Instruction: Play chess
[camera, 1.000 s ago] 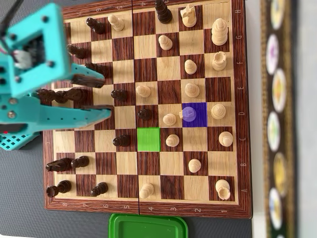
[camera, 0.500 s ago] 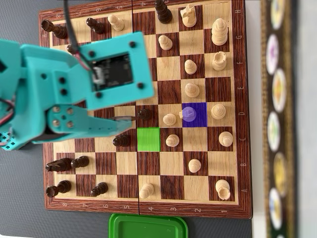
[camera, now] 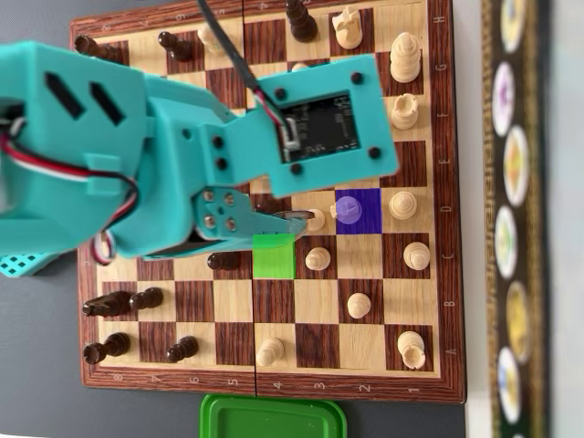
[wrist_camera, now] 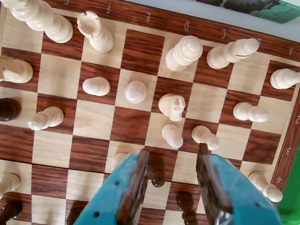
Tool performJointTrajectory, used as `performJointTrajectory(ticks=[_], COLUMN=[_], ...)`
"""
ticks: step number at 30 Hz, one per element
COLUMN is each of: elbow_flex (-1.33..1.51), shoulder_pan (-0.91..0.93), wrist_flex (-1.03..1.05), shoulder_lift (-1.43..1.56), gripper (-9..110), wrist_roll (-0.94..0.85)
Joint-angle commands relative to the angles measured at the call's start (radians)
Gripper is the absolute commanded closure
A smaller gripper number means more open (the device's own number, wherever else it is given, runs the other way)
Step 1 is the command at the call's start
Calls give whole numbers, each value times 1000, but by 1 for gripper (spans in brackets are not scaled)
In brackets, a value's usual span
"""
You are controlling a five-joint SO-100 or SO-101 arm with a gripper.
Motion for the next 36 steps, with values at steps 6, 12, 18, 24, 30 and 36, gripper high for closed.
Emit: performJointTrajectory(ticks=[6,12,18,24,30,36], elbow_flex=[-71,-101,-158,-169,-230,-247], shoulder_pan=[25,43,43,40,35,43], wrist_flex=[3,3,3,3,3,3], shoulder_lift=[-54,-101,-156,-199,-253,-293], gripper=[85,85,85,85,85,85], wrist_roll=[3,-3,-3,-3,-3,-5])
